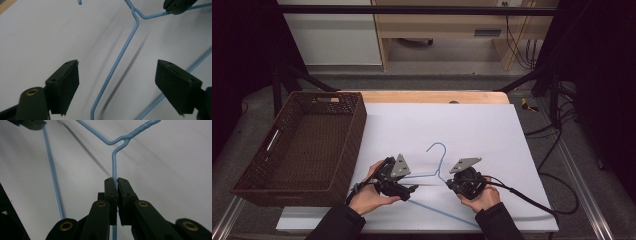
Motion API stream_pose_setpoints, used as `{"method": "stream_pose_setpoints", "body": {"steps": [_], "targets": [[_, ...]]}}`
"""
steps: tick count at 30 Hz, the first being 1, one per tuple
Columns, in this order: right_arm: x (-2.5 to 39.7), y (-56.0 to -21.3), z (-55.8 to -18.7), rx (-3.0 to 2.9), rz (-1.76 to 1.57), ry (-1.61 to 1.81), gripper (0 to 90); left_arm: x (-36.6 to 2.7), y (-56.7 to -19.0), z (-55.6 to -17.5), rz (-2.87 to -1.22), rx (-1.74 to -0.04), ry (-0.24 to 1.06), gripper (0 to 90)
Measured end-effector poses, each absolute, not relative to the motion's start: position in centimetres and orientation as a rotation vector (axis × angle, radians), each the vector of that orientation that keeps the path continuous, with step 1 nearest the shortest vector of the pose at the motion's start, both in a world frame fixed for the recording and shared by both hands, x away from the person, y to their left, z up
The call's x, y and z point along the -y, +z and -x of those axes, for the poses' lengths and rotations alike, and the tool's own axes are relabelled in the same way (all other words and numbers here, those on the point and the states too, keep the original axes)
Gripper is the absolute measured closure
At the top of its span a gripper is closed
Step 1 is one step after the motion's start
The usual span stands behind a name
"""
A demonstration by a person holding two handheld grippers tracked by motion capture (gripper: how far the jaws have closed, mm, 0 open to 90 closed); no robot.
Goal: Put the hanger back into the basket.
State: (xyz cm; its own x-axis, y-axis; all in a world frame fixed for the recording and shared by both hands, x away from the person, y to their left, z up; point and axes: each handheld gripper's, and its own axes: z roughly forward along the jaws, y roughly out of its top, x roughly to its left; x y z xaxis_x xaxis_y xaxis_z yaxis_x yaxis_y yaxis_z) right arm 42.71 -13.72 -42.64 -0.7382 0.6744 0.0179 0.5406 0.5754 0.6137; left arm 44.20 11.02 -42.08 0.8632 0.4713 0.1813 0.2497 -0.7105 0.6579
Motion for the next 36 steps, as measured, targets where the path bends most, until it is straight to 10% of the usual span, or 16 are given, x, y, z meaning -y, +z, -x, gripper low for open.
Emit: {"method": "stream_pose_setpoints", "body": {"steps": [36], "targets": [[13.8,-42.6,-42.7,-2.598,-1.009,0.898,87.4,-7.6,-44.9,-45.3,-2.575,-0.350,0.598,75.1]]}}
